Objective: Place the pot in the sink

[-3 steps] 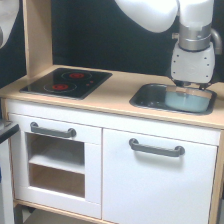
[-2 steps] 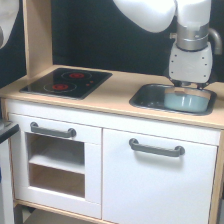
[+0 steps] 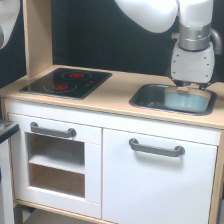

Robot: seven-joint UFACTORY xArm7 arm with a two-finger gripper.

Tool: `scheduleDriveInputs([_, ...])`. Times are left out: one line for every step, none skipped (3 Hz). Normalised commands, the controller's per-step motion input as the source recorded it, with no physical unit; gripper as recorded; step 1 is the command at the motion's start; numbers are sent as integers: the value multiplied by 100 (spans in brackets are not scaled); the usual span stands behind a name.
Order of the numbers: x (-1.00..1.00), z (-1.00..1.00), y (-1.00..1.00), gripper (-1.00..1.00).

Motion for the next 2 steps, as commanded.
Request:
scheduleDriveInputs([55, 67, 8, 93])
scheduleDriveInputs([51, 63, 9, 93])
